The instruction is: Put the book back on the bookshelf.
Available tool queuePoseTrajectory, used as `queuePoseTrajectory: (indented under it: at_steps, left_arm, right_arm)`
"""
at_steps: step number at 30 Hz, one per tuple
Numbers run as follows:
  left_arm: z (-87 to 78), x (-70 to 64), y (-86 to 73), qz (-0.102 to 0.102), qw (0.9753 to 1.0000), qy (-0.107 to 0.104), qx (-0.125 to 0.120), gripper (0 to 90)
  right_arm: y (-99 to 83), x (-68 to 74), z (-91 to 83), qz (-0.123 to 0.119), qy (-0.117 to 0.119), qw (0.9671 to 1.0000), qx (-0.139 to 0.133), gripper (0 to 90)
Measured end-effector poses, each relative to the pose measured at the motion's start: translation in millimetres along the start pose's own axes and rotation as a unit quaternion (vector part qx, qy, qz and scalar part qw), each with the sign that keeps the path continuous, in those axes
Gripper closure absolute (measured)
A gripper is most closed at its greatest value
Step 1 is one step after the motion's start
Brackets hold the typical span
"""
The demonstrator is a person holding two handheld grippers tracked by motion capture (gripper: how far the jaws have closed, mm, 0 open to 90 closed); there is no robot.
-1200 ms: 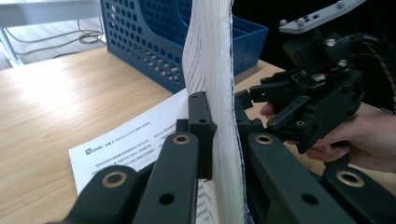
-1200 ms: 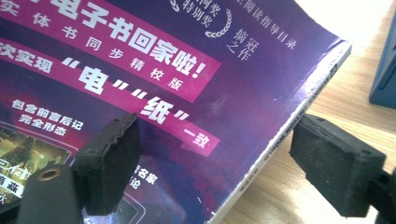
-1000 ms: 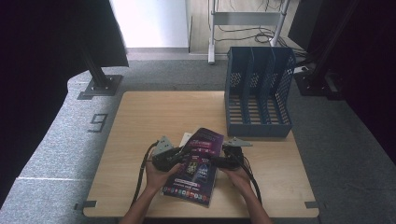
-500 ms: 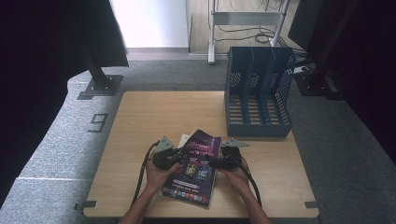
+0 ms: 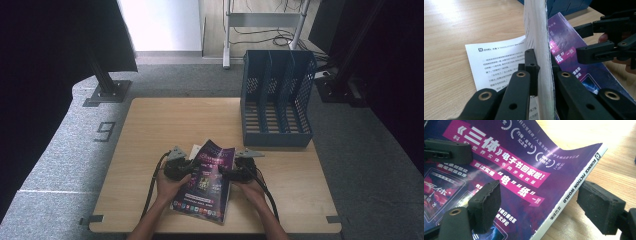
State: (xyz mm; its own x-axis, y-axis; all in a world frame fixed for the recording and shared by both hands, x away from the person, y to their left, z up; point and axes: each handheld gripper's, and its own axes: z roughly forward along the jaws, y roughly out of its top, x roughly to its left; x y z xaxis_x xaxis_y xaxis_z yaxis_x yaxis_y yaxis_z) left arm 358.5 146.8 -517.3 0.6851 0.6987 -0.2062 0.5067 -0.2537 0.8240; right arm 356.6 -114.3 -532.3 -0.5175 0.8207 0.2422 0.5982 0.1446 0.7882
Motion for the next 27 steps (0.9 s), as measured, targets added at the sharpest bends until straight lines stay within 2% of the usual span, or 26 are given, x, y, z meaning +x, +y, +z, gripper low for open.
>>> queuePoseTrajectory:
  at_steps: [9, 27]
  left_arm:
    - [9.7, 6.1, -5.9, -0.009, 0.9997, 0.006, 0.022, 85.2]
    - [13.5, 12.4, -8.3, -0.018, 0.9990, 0.012, 0.039, 84.7]
  right_arm:
    - [-0.5, 0.4, 4.3, 0.001, -0.001, 1.0000, 0.005, 19.4]
    - [1.6, 0.1, 13.1, 0.002, 0.000, 0.9999, 0.014, 20.7]
